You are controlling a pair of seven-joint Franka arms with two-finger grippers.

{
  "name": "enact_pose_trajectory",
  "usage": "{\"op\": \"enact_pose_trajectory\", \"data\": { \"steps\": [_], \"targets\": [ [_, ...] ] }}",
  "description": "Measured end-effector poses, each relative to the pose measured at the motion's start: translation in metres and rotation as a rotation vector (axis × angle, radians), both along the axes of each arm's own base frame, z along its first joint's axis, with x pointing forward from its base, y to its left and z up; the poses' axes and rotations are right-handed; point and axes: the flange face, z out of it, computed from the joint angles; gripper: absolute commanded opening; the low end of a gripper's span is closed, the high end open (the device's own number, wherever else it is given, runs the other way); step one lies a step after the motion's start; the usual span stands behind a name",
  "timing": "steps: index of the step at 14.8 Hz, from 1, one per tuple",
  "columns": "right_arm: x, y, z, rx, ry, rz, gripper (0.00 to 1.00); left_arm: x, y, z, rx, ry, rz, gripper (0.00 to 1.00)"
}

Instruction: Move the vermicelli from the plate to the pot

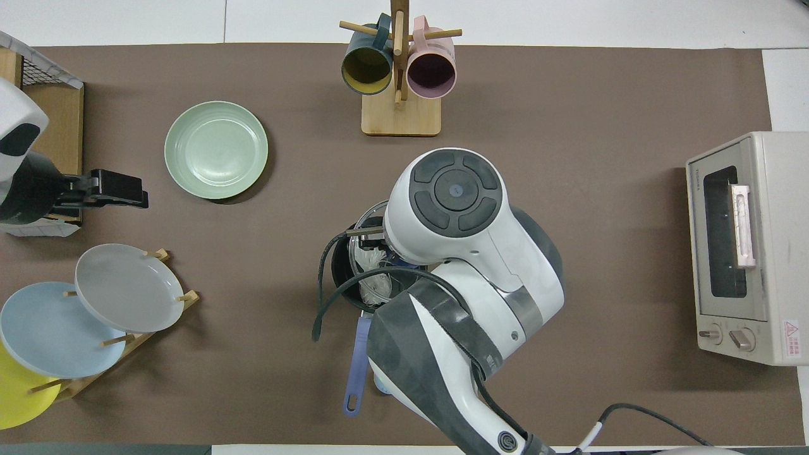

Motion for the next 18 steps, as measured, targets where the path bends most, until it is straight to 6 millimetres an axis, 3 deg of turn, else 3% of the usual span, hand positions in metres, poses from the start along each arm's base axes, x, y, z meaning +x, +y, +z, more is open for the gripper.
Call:
{"op": "enact_pose_trajectory", "data": {
  "steps": [3, 6, 10, 18],
  "targets": [
    [-0.017, 0.025, -0.013, -0.01, 0.009, -0.008, 0.0, -0.003, -0.002, 0.001, 0.012, 0.02, -0.013, 1.0],
    [-0.032, 0.05, -0.031, -0.031, 0.014, 0.017, 0.0, -0.006, -0.002, 0.019, 0.029, 0.039, -0.023, 1.0],
    [-0.03, 0.053, -0.05, -0.081, 0.0, 0.045, 0.0, 0.001, -0.007, 0.033, 0.053, 0.039, -0.038, 1.0],
    [-0.031, 0.065, -0.071, -0.086, -0.002, 0.043, 0.0, 0.009, -0.011, 0.013, 0.072, 0.084, -0.051, 1.0]
  ]
}}
